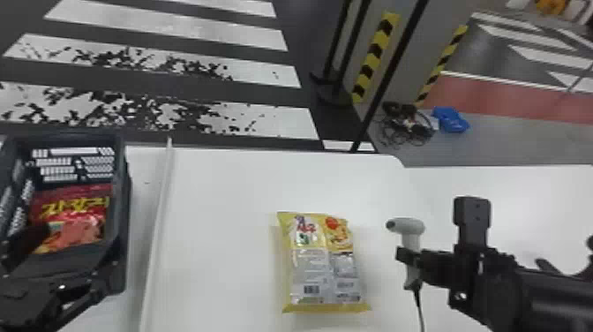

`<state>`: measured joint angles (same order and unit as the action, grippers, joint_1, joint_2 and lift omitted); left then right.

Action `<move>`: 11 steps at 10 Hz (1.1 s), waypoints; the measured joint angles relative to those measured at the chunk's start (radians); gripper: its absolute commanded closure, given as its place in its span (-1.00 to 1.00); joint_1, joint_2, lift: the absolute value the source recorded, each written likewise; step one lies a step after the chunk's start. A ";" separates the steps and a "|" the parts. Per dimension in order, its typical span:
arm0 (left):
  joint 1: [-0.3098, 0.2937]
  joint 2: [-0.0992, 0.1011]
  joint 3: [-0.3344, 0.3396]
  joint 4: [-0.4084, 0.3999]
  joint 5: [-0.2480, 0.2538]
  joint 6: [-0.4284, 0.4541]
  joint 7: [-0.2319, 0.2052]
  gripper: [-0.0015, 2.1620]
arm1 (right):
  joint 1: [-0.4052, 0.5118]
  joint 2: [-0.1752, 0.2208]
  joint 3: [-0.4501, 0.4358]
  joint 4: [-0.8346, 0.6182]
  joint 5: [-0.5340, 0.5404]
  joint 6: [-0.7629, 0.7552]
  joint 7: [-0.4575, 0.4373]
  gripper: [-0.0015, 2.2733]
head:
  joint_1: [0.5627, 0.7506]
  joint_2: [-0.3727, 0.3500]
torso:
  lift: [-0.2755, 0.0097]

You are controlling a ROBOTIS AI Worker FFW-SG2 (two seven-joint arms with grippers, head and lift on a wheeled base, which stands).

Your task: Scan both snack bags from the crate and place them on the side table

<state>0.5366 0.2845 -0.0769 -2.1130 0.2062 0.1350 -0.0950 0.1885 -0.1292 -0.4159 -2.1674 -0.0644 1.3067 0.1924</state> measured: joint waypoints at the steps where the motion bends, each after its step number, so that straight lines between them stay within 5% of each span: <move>1: 0.004 -0.007 0.000 0.000 -0.011 0.003 0.001 -0.94 | -0.043 -0.041 0.005 0.072 0.014 -0.047 0.018 0.99 | 0.41 -0.88 | 0.26; 6: 0.009 -0.023 0.002 0.001 -0.029 0.009 0.003 -0.94 | -0.159 -0.139 0.039 0.363 0.039 -0.181 0.071 0.99 | 0.41 -0.94 | 0.26; 11: 0.014 -0.023 0.002 -0.002 -0.031 0.009 0.003 -0.94 | -0.175 -0.163 0.049 0.523 0.038 -0.309 0.107 0.99 | 0.41 -0.94 | 0.26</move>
<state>0.5507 0.2612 -0.0752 -2.1152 0.1748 0.1439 -0.0920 0.0134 -0.2923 -0.3670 -1.6442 -0.0266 0.9975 0.2993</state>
